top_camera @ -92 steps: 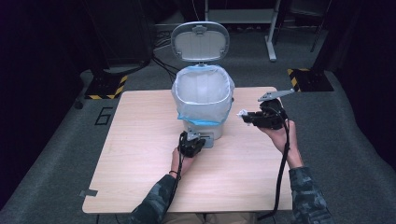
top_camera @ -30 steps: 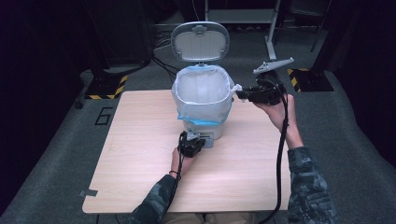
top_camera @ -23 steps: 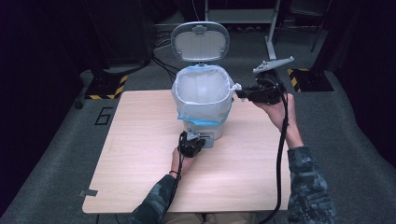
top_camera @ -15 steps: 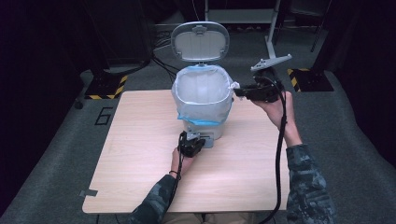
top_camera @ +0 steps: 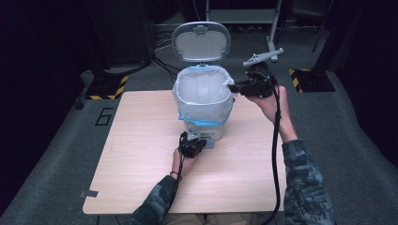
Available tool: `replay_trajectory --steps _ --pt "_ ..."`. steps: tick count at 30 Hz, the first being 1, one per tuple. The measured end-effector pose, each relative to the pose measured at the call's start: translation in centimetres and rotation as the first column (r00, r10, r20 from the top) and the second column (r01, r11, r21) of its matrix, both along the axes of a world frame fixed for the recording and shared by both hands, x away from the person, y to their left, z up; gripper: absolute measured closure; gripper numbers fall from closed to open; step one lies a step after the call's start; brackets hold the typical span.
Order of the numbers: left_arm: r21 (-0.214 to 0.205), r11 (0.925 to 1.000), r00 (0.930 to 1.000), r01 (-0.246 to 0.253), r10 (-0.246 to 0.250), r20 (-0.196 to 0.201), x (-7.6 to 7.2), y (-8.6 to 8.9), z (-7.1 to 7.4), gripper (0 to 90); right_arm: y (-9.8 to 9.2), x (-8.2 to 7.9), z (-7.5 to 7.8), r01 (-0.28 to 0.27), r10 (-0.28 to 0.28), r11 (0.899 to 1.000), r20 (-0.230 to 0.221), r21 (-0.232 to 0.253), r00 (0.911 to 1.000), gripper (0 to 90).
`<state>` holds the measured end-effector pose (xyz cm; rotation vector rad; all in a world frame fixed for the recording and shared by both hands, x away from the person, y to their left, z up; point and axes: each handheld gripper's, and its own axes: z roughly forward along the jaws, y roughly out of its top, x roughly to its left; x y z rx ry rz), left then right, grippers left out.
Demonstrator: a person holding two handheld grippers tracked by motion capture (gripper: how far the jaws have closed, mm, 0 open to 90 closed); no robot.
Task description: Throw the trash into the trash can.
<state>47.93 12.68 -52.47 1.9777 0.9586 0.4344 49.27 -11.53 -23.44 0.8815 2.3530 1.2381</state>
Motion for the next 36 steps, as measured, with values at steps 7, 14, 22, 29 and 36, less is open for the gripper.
replay_trajectory --steps 7,14,22,29,36 --pt "-0.005 1.0 1.0 0.003 -0.003 -0.003 0.0 0.0 0.0 90.0 1.4 0.6 0.8 -0.011 0.011 1.0 0.008 -0.017 0.9999 80.6" --pt "-0.009 1.0 1.0 0.0 0.0 -0.003 0.0 0.0 0.0 90.0 3.1 1.1 1.3 -0.022 0.022 0.999 0.001 -0.03 0.9998 80.6" --pt "-0.008 0.9999 0.9998 0.008 -0.009 -0.02 0.0 0.1 0.1 90.0 4.7 2.4 0.9 -0.026 0.025 0.998 -0.025 -0.057 0.9994 80.7" --pt "-0.014 0.9999 0.9999 -0.002 0.002 -0.011 0.0 0.1 0.0 89.9 5.6 3.7 0.3 -0.026 0.022 0.996 -0.043 -0.084 0.9988 80.8" --pt "-0.016 0.9999 0.9999 -0.003 0.003 -0.012 0.0 0.1 0.0 89.9 6.2 4.7 -0.3 -0.02 0.014 0.995 -0.059 -0.093 0.9981 80.8"
